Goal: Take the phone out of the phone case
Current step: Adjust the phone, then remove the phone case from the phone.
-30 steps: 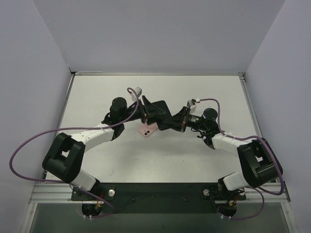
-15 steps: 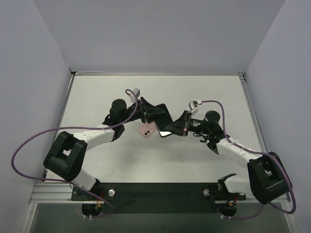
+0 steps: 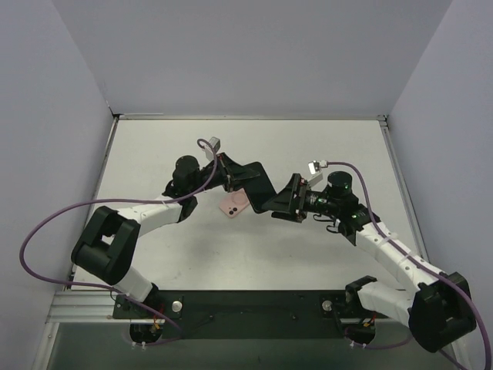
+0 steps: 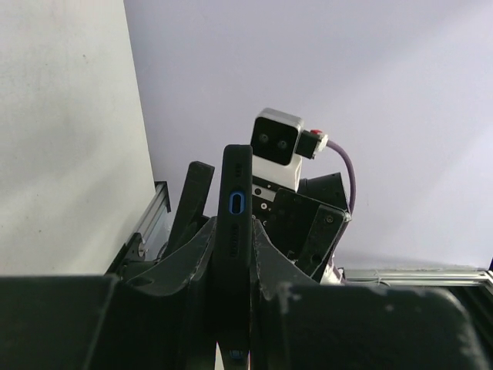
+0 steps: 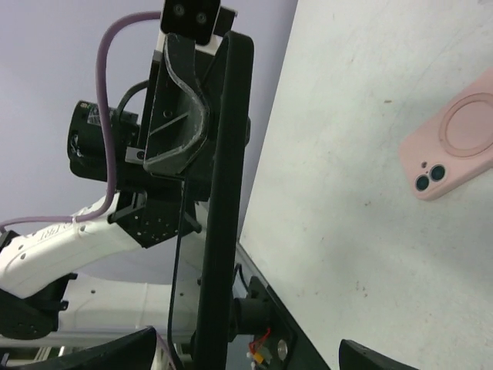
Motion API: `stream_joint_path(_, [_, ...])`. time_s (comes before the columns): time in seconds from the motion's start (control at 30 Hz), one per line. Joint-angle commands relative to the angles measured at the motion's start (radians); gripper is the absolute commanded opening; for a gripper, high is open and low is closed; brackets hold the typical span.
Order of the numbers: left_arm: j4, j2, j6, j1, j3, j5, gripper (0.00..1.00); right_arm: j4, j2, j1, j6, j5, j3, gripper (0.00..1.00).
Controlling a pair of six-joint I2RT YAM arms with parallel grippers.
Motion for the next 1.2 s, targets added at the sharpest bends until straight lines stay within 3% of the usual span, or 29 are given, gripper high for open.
stream_joint_path(0.0, [0.077,-0.034,-0.024,0.004,0.026,0.006,0.0,-0.084,-0.143,-0.025,0.002,0.103,-0.026,0.89])
stream_joint_path(0.37, [0.052,-0.07,-0.007,0.007,0.011,-0.007,0.0,0.244,-0.196,-0.037,0.286,0.131,-0.169,0.34])
stream_joint_path(0.47, [0.058,-0.074,-0.01,0.007,0.004,-0.007,0.0,0.243,-0.21,-0.037,0.298,0.159,-0.186,0.31])
stream_joint_path(0.57, [0.066,-0.074,-0.013,0.007,-0.003,-0.009,0.0,0.25,-0.21,-0.039,0.318,0.177,-0.194,0.43])
stream_joint_path(0.63, [0.089,-0.07,-0.022,0.007,-0.003,-0.004,0.0,0.269,-0.199,-0.039,0.332,0.176,-0.195,0.42])
stream_joint_path(0.9, [0.113,-0.056,-0.042,-0.001,0.014,-0.003,0.0,0.344,-0.156,-0.039,0.378,0.177,-0.195,0.17])
stream_joint_path(0.97, [0.118,-0.057,-0.045,-0.001,0.015,-0.003,0.0,0.381,-0.139,-0.04,0.404,0.177,-0.194,0.0])
stream_joint_path(1.1, [0.147,-0.054,-0.048,-0.001,0.018,0.0,0.0,0.497,-0.119,-0.042,0.473,0.189,-0.211,0.0])
stream_joint_path(1.17, [0.274,-0.051,-0.065,0.001,-0.008,-0.009,0.0,0.569,-0.096,-0.048,0.523,0.188,-0.215,0.0])
